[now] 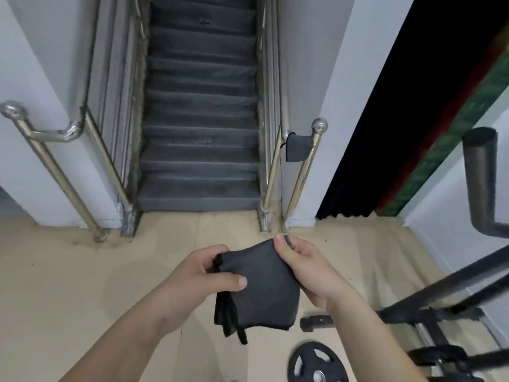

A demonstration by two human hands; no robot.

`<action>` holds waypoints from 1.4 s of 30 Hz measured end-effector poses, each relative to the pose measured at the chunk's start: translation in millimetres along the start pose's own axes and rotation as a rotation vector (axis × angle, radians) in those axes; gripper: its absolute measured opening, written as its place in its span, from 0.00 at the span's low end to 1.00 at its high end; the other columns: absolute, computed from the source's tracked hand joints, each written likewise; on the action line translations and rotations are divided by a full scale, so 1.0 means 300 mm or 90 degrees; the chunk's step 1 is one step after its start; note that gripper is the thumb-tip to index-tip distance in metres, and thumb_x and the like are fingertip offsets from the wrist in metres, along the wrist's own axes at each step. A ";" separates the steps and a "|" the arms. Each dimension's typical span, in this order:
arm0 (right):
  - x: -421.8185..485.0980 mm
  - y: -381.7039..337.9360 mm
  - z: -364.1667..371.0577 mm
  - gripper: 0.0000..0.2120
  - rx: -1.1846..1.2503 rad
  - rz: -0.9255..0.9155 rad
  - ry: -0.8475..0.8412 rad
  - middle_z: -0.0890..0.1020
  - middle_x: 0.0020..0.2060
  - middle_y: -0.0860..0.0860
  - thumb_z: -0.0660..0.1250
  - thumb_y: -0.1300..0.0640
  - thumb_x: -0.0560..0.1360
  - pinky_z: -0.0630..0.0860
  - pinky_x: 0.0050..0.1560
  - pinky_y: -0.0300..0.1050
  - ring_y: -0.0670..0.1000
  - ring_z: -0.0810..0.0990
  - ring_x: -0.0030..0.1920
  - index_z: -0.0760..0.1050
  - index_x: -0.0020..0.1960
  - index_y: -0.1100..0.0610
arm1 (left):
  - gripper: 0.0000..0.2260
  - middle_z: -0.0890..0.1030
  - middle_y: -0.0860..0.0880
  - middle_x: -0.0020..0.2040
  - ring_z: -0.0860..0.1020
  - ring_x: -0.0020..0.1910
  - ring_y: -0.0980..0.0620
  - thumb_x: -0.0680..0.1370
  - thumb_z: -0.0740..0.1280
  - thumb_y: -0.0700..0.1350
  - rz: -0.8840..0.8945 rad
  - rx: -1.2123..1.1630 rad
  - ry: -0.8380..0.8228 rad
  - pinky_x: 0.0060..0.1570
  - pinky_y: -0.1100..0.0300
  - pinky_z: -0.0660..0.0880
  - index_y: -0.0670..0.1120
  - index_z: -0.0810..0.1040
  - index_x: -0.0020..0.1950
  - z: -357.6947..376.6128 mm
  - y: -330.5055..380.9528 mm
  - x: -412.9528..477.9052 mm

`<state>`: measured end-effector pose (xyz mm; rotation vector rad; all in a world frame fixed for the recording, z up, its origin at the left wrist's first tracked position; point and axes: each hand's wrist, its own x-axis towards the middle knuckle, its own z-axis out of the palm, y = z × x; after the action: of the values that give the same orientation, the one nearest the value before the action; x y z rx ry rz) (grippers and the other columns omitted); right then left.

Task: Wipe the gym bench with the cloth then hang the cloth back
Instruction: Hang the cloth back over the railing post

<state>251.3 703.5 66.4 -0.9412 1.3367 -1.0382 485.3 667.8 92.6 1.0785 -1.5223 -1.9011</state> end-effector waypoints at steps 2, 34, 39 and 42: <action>0.154 -0.024 -0.068 0.25 0.018 0.025 -0.005 0.87 0.56 0.59 0.63 0.41 0.82 0.78 0.66 0.58 0.59 0.86 0.59 0.82 0.60 0.62 | 0.06 0.80 0.47 0.43 0.79 0.44 0.49 0.70 0.74 0.42 -0.005 -0.057 -0.026 0.45 0.55 0.71 0.46 0.80 0.44 -0.002 0.063 0.159; 2.133 -0.397 -1.171 0.28 0.276 0.146 0.387 0.87 0.56 0.57 0.61 0.75 0.72 0.84 0.46 0.52 0.63 0.83 0.59 0.87 0.55 0.49 | 0.09 0.86 0.45 0.54 0.85 0.52 0.45 0.78 0.70 0.40 -0.177 -0.017 0.036 0.45 0.50 0.83 0.49 0.82 0.58 -0.239 0.548 2.855; 2.320 -0.347 -1.337 0.23 0.361 0.157 0.478 0.88 0.52 0.58 0.64 0.76 0.73 0.81 0.46 0.50 0.62 0.84 0.56 0.85 0.57 0.55 | 0.07 0.86 0.45 0.52 0.85 0.52 0.44 0.78 0.70 0.39 -0.173 0.021 0.040 0.53 0.43 0.83 0.48 0.82 0.55 -0.170 0.531 3.112; 2.371 -0.285 -1.394 0.19 0.502 0.158 0.564 0.84 0.55 0.62 0.69 0.73 0.76 0.80 0.50 0.51 0.61 0.83 0.56 0.75 0.64 0.60 | 0.06 0.86 0.46 0.52 0.85 0.52 0.45 0.77 0.72 0.42 -0.165 0.082 0.045 0.55 0.45 0.83 0.50 0.82 0.53 -0.149 0.502 3.225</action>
<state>-196.3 19.1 -72.3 0.3277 1.4640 -1.6832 -54.6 -139.5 -40.1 1.4472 -1.5441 -1.9280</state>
